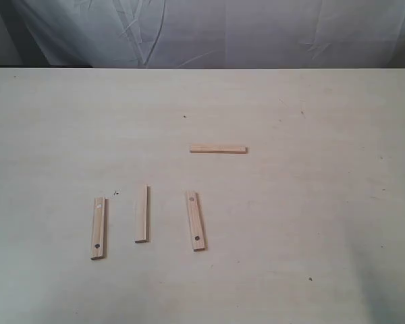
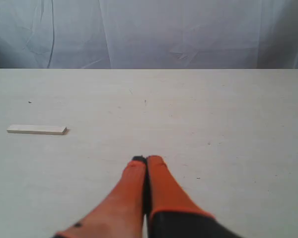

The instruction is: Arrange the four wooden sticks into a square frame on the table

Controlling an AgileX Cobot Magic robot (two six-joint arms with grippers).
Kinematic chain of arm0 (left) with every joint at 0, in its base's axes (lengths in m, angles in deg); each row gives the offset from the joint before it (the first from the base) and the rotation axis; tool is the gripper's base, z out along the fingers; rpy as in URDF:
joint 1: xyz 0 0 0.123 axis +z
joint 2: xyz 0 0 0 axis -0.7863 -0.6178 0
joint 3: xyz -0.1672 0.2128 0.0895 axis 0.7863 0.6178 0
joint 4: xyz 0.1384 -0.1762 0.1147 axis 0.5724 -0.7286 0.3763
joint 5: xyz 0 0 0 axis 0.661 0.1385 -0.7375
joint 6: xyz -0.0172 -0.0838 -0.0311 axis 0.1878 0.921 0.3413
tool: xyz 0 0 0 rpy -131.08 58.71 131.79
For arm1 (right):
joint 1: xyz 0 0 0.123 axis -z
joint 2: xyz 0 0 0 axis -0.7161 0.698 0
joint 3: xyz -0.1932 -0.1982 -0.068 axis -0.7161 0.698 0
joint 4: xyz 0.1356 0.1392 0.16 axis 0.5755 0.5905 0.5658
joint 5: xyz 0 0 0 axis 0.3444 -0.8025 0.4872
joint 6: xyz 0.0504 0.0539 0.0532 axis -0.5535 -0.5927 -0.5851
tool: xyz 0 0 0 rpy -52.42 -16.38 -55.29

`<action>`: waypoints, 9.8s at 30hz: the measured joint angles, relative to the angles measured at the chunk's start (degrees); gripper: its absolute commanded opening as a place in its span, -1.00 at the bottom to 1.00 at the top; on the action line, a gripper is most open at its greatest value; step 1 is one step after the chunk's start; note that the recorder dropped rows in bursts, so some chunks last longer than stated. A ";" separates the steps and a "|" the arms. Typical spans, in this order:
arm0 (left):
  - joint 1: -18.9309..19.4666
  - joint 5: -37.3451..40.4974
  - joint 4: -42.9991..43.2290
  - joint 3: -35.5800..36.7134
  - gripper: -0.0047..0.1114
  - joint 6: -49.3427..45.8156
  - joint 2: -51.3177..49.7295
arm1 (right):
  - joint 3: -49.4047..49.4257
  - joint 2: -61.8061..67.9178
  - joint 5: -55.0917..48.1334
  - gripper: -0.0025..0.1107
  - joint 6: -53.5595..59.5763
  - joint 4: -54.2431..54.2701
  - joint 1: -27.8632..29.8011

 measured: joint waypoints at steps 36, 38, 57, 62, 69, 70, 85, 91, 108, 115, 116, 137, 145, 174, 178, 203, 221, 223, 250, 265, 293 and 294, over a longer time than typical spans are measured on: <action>0.00 0.00 -0.10 0.00 -0.92 0.00 0.00 | 0.00 0.00 0.00 -0.96 0.00 0.10 0.00; 0.00 0.00 0.15 0.00 -0.92 0.00 0.00 | 0.00 0.00 0.00 -0.96 0.00 0.10 0.00; 0.00 -31.91 0.87 0.00 -0.92 0.00 0.00 | 0.00 0.00 0.00 -0.96 0.00 0.10 0.00; 0.00 -32.95 0.87 0.00 -0.92 0.00 0.00 | 0.00 0.00 0.00 -0.96 0.00 0.10 0.00; 0.00 -19.62 -0.51 -7.57 -0.92 -0.11 -0.29 | 0.00 0.00 0.00 -0.96 0.00 0.10 0.00; 0.00 -16.58 -0.04 -9.15 -0.92 -0.11 -0.96 | 0.00 0.00 0.00 -0.96 0.00 0.10 0.00; 0.00 6.44 3.84 -21.90 -0.92 -0.22 -18.76 | 0.00 0.00 0.00 -0.96 0.00 0.10 0.00; 0.00 6.29 0.21 -22.24 -0.92 -0.22 -19.07 | 0.00 0.00 0.00 -0.96 0.00 0.10 0.00; 0.00 25.13 -7.47 -42.29 -0.92 -3.25 -57.97 | 0.00 0.00 0.00 -0.96 0.00 -0.01 0.00; -7.54 24.48 -13.73 -43.64 -0.92 -5.45 -74.09 | 0.00 0.00 0.00 -0.96 0.00 -0.01 0.00; -9.69 24.04 -13.73 -43.92 -0.92 -4.59 -75.99 | 0.00 0.00 0.00 -0.96 0.00 -0.01 0.00; -26.43 16.66 -14.17 -53.65 -0.92 12.35 -91.27 | 0.00 0.00 0.00 -0.96 0.00 -0.01 0.00; -26.43 15.54 0.59 -53.30 -0.81 33.68 -95.11 | 0.00 0.00 0.00 -0.96 0.00 -0.01 0.00; -26.43 13.46 3.38 -53.30 -0.31 37.22 -105.84 | 0.00 0.00 0.00 -0.96 0.00 -0.01 0.00; -26.43 13.21 3.68 -53.30 -0.38 37.22 -106.85 | 0.00 0.00 0.00 -0.96 0.00 -0.01 0.00; -26.43 13.03 4.92 -70.49 -0.92 32.00 -107.00 | 0.00 0.00 0.00 -0.96 0.00 0.10 0.00; -26.43 13.37 4.82 -76.57 -0.92 29.22 -119.29 | 0.00 0.00 0.00 -0.96 0.00 0.10 0.00; -26.43 12.67 4.82 -76.57 -0.92 28.30 -119.34 | 0.00 0.00 0.00 -0.96 0.00 0.10 0.00; -26.65 20.36 -4.22 -83.52 -0.92 10.47 -123.90 | 0.00 0.00 0.00 -0.96 0.00 0.10 0.00; -26.65 17.29 4.75 -83.52 -0.92 9.18 -123.99 | 0.00 0.00 0.00 -0.96 0.00 0.10 0.00; -26.65 23.85 3.79 -83.52 -0.41 9.43 -118.26 | 0.00 0.00 0.00 -0.96 0.00 0.01 0.00; -26.65 25.06 3.79 -83.52 -0.42 10.19 -117.37 | 0.00 0.00 0.00 -0.96 0.00 0.01 0.00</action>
